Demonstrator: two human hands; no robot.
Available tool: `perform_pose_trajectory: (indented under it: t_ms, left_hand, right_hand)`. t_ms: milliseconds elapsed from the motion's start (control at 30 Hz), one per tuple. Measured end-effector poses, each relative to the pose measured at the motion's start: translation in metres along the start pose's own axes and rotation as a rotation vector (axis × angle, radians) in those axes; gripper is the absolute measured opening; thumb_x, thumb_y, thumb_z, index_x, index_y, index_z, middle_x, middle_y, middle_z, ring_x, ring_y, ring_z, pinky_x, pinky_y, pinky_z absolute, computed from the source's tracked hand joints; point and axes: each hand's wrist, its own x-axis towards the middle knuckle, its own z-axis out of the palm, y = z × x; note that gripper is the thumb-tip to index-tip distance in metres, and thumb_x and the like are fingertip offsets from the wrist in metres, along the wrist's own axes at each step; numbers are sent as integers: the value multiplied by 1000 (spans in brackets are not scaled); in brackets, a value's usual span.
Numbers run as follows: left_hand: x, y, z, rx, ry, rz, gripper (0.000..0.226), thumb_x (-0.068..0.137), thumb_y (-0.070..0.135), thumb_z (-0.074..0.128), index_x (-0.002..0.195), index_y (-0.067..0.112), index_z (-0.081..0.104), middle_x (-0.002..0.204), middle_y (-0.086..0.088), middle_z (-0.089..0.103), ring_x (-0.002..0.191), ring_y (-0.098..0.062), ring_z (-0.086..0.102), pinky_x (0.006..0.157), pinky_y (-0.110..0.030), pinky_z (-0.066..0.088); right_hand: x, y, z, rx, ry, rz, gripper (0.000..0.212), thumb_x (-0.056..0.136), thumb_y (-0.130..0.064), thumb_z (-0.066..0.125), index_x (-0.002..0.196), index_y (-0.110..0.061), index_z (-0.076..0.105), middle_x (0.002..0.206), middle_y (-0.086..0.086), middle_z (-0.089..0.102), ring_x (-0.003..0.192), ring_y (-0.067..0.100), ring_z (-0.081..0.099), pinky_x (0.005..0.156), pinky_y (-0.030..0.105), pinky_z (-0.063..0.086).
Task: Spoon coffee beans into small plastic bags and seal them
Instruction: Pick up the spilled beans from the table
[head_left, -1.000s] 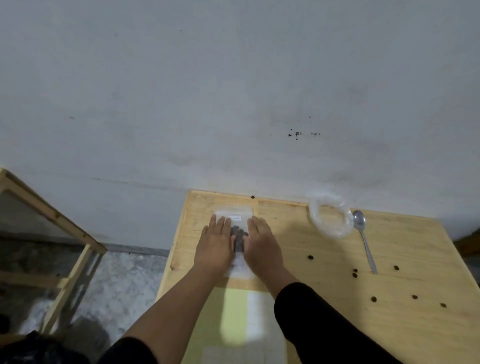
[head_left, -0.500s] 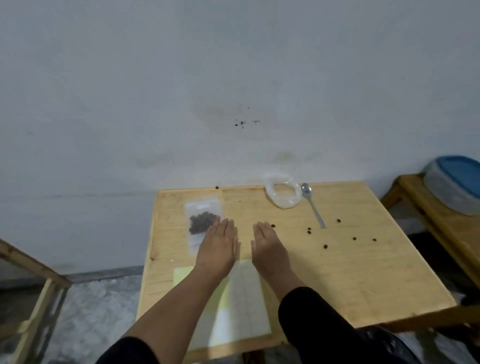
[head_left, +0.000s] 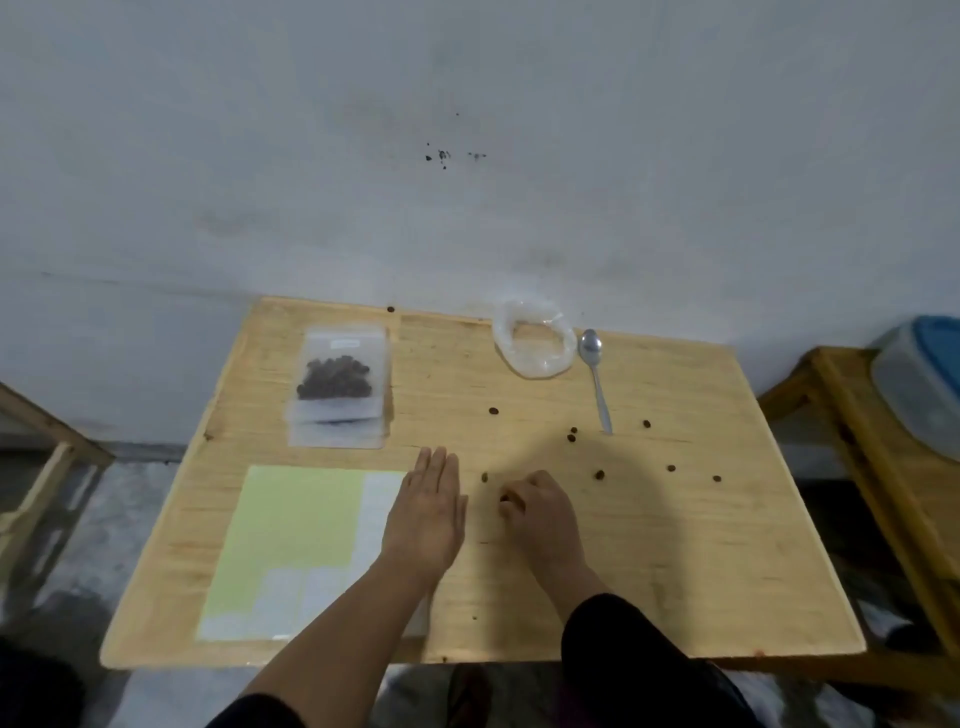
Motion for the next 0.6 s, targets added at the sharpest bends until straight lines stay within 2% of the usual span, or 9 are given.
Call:
perform_pose_trajectory:
  t_ms: [67,100,167,233,300,367,467,533,600]
  left_hand:
    - [0,4,6,27,5,-30,58,99,38,9,149,8,10,158,-9,5,146,-23,-2,117,-32,2]
    - [0,6,8,43,16,-40,61,97,39,2,149,8,7,158,-9,2,146,-23,-3,117,-32,1]
    - [-1,9,10,81,23,-46,77,84,43,-14,149,8,6,158,-8,2,146,-23,-4,116,-32,-2]
    - [-1,9,15,66,34,-73,79,82,44,-13,149,7,11,157,-8,5,146,-24,0,113,-33,-5]
    - [0,9,15,106,11,-101,71,91,43,-1,145,6,26,154,-10,21,143,-25,17,112,-38,4]
    - [0,9,15,149,3,-129,60,96,37,14,136,5,46,143,-12,44,134,-26,40,106,-43,24]
    - [-1,8,19,133,22,-131,59,99,34,12,132,4,50,138,-12,50,129,-27,46,103,-43,31]
    - [0,8,21,138,55,-119,62,100,36,8,133,3,49,139,-13,49,130,-28,45,104,-43,30]
    - [0,7,24,144,86,-114,63,100,36,6,134,3,48,139,-14,48,130,-29,44,110,-38,29]
  right_hand:
    - [5,7,1,24,-1,-44,16,84,-11,57,90,-3,70,93,8,59,86,21,55,76,26,41]
    - [7,11,1,33,-9,-61,15,84,-11,58,89,-3,69,92,9,60,86,21,55,76,26,41]
    - [12,16,2,54,-22,-82,12,83,-8,59,87,-2,67,91,9,59,86,21,55,77,27,41]
    - [15,20,3,78,-38,-116,5,81,-4,59,84,-1,62,91,9,56,85,22,53,77,28,43]
    - [14,19,4,12,-64,-195,2,82,-3,59,84,-3,57,94,10,53,87,22,51,77,26,42]
    - [13,19,6,-98,-38,-300,11,77,-1,66,80,-6,56,87,9,54,79,21,54,65,21,41]
    - [12,21,6,-145,9,-385,29,58,5,76,68,-10,54,69,6,53,57,16,51,45,21,33]
    - [15,23,7,-126,6,-382,25,64,7,71,71,-10,53,71,6,52,57,14,46,47,20,29]
    - [20,20,8,-30,-3,-264,9,83,0,55,80,-9,55,83,7,54,71,18,51,59,24,38]
